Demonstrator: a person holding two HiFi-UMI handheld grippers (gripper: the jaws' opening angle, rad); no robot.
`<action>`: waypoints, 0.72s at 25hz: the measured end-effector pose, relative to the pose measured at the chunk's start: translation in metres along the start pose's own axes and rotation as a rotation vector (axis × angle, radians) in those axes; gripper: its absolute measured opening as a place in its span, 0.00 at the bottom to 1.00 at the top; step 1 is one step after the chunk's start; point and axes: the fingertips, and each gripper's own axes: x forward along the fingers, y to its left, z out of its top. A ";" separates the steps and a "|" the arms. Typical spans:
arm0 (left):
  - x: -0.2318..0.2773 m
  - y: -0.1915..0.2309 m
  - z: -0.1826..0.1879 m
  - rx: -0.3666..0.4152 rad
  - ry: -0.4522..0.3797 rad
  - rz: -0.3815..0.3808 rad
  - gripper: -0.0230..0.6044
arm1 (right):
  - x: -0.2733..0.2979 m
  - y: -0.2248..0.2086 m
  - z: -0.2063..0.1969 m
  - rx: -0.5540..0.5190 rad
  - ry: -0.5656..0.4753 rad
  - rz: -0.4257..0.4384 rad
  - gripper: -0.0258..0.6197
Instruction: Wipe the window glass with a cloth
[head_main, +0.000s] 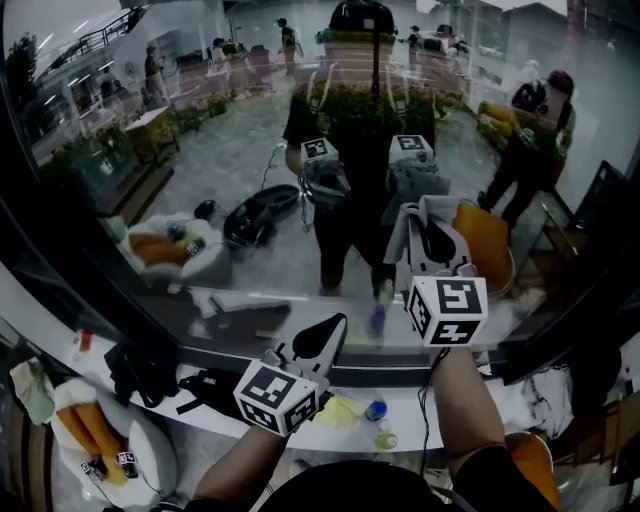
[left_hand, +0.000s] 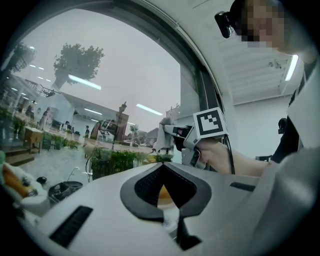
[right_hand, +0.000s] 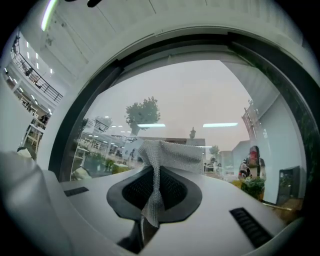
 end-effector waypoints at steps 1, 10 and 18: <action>-0.007 0.006 0.000 -0.004 -0.005 0.006 0.05 | 0.004 0.012 0.000 -0.004 0.003 0.010 0.11; -0.071 0.062 -0.003 0.060 -0.008 0.094 0.05 | 0.044 0.114 0.000 -0.012 0.027 0.105 0.11; -0.130 0.109 -0.003 0.070 0.004 0.187 0.05 | 0.077 0.202 0.002 0.007 0.029 0.191 0.11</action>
